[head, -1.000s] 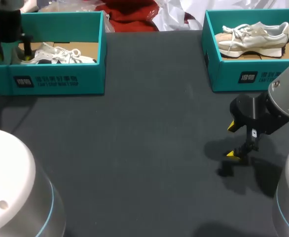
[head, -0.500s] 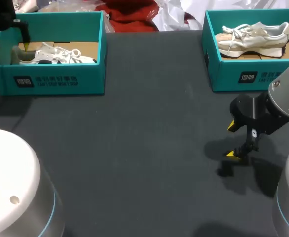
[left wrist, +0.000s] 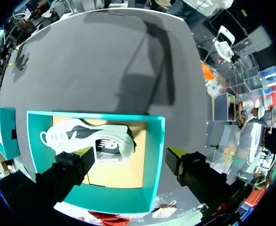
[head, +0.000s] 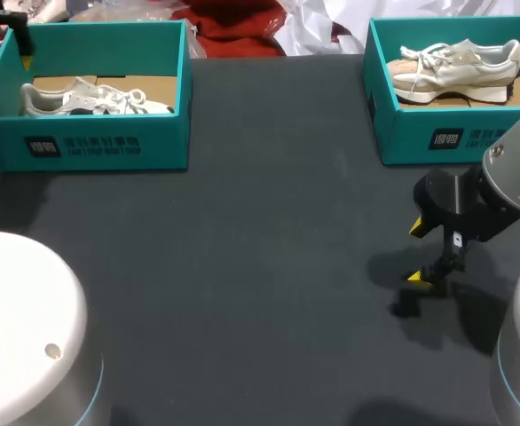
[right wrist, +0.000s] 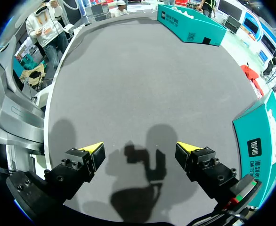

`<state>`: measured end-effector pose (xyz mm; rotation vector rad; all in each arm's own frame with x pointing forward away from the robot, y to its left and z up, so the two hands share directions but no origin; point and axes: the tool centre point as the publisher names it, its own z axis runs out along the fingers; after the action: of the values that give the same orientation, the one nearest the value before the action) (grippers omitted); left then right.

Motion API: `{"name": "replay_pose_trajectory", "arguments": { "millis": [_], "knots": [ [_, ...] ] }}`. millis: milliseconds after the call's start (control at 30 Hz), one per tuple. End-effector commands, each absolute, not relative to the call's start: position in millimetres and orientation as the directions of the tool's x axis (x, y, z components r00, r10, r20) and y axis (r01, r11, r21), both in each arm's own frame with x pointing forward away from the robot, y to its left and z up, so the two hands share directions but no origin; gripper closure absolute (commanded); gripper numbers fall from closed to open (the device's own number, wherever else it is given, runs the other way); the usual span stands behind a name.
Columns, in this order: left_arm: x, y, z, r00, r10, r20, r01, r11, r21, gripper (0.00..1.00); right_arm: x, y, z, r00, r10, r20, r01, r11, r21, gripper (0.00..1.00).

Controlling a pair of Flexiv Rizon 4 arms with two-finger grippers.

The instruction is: Take the shoe out of the shoebox, open the shoe tongue, remove and reinsert the insole, then place the shoe into the shoebox

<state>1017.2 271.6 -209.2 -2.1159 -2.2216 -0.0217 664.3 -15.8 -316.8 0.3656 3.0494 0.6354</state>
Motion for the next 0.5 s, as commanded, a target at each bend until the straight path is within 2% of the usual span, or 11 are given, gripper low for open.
{"name": "replay_pose_trajectory", "arguments": {
  "millis": [33,500],
  "knots": [
    [1005.8,276.3,-193.2,-0.042,0.997,0.064,0.999,0.043,-0.016,0.00,662.5,-15.6,-316.9,-0.972,0.230,0.039,0.226,0.891,0.393,0.00],
    [998.0,278.1,-169.2,-0.013,0.998,0.060,1.000,0.014,-0.015,0.00,662.5,-15.6,-316.9,-0.972,0.230,0.039,0.226,0.891,0.393,0.00]
  ]
}}
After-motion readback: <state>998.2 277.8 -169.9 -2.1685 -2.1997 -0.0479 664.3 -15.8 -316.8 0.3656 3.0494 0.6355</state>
